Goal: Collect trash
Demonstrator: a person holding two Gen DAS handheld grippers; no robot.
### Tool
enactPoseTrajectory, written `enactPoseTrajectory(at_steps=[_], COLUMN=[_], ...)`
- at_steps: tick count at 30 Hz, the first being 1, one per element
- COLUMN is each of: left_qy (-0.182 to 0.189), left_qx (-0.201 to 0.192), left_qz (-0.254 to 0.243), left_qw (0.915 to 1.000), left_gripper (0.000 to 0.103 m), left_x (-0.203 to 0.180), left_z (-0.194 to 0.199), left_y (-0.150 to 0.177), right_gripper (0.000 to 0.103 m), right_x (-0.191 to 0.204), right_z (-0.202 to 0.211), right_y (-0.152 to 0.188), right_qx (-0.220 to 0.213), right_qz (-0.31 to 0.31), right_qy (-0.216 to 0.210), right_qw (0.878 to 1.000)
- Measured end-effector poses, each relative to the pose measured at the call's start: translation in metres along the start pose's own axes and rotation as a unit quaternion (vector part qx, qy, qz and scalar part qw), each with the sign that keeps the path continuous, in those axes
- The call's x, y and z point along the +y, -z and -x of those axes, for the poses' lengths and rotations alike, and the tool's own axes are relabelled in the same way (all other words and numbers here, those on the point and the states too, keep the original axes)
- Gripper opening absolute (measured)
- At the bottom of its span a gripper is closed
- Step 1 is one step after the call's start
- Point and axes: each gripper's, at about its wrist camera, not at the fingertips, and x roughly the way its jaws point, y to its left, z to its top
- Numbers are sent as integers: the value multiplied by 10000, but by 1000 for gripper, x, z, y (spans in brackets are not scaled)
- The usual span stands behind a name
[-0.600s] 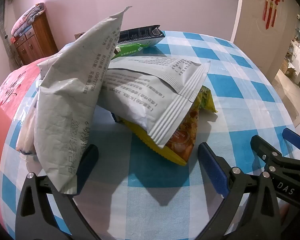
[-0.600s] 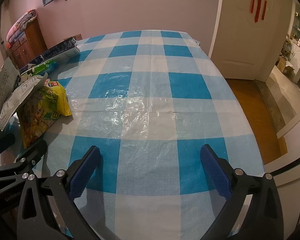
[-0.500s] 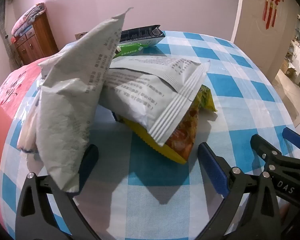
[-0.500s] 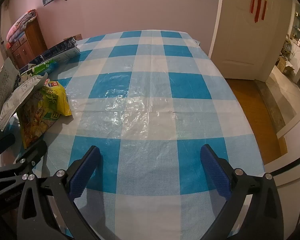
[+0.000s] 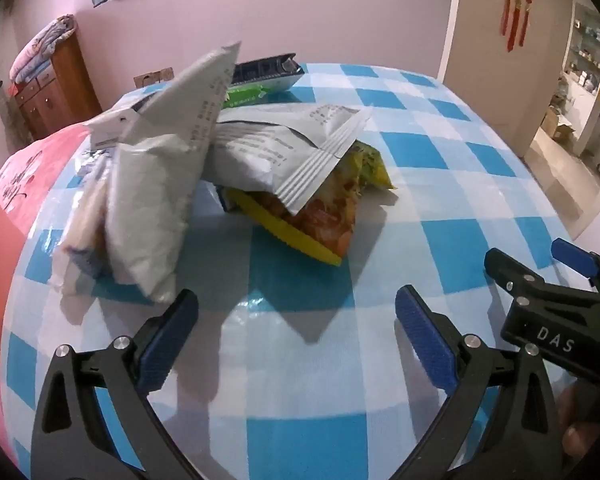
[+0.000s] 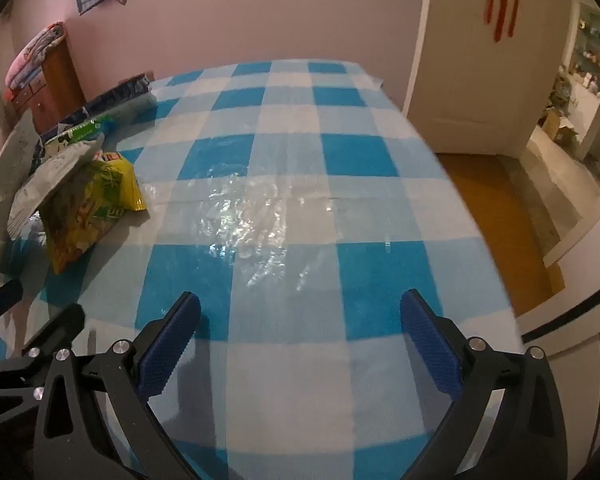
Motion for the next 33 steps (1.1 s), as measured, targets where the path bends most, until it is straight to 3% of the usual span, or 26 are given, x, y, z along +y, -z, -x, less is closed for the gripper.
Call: enactPoseTrajectory(at_steps=[14,23,30,33], left_qy=[-167,-401,-503,-588], left_qx=[-699,-1102,-1275,-1341], left_qz=[70,203,261,247], left_qw=[9974,9929,9902,9889], left_gripper=[99,99,99,99], left_x=[31,60,79,87], left_z=[72,107,121,127], left_y=[6,5,6,6], right_gripper=[99,99,99,99], right_x=[18,37,52,61], right_z=[104,141,167,172], right_y=[2,-1,-1,-2], right_qx=[-1164,-1480,-1986,-1974], right_qz=[94,245,535,634], right_qy=[-200,-675,-732,-818], right_qw=[9930,9864,9759,9749])
